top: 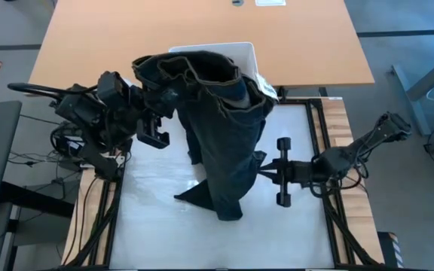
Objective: Fold laundry
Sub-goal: Fold the dark blue jeans from the white laundry organizer
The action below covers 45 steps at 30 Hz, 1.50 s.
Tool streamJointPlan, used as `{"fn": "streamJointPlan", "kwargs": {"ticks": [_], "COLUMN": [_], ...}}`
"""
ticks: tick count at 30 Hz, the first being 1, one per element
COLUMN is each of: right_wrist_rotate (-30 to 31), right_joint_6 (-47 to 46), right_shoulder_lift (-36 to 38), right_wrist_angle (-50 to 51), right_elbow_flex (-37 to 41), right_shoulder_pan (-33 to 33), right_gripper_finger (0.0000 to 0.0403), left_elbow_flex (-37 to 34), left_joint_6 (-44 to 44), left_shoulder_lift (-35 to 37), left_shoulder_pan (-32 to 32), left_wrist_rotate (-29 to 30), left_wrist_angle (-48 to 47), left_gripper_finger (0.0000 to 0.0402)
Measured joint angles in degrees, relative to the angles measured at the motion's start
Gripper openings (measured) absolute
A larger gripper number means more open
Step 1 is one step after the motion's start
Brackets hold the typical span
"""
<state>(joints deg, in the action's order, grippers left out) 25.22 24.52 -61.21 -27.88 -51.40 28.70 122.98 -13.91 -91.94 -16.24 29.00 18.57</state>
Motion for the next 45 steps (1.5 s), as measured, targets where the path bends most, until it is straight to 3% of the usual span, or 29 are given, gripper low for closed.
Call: {"fn": "streamJointPlan", "kwargs": {"ticks": [3, 11, 17, 20, 24, 29, 32, 39, 45], "right_wrist_rotate": [-5.3, -11.5, -12.7, -12.0, -10.5, 2.4, 6.5, 7.3, 2.4], "right_joint_6": [0.0, 0.0, 6.7, 8.8, 18.7, 27.8, 29.6, 26.8, 23.6], "right_shoulder_lift": [0.0, -0.8, 0.1, 0.5, 1.7, 1.8, 1.0, 0.0, -0.4], "right_wrist_angle": [-5.6, -5.3, -6.2, -3.5, 8.5, 14.4, 12.6, 7.8, 7.4], "right_elbow_flex": [-0.4, -5.5, -9.0, -9.3, -9.2, -9.2, -9.2, -9.2, -9.2], "right_shoulder_pan": [-1.5, -6.8, -6.2, -5.6, -3.2, 1.5, 2.8, 0.7, -2.2], "right_gripper_finger": [0.0017, 0.0026, 0.0021, 0.0033, 0.0058, 0.0104, 0.0144, 0.0239, 0.026], "left_elbow_flex": [0.0, 0.0, 0.0, -0.1, -0.1, -0.1, -0.1, -0.1, -0.4], "left_joint_6": [0.5, 6.0, 8.9, 8.6, 8.4, 8.0, 7.8, 7.3, 7.0], "left_shoulder_lift": [0.0, 0.0, 0.0, 0.0, 1.1, 2.7, 3.0, 2.8, 2.8], "left_shoulder_pan": [0.5, 3.1, 4.0, 3.9, 3.8, 3.8, 3.8, 4.0, 4.5], "left_wrist_rotate": [0.0, -0.3, -4.4, -5.6, -5.7, -5.7, -5.7, -5.5, -3.6], "left_wrist_angle": [-0.2, 0.0, -0.3, -1.2, -4.7, -7.2, -7.4, -7.9, -7.9], "left_gripper_finger": [0.0029, 0.0029, 0.0029, 0.0029, 0.0029, 0.0029, 0.0029, 0.0029, 0.0029]}}
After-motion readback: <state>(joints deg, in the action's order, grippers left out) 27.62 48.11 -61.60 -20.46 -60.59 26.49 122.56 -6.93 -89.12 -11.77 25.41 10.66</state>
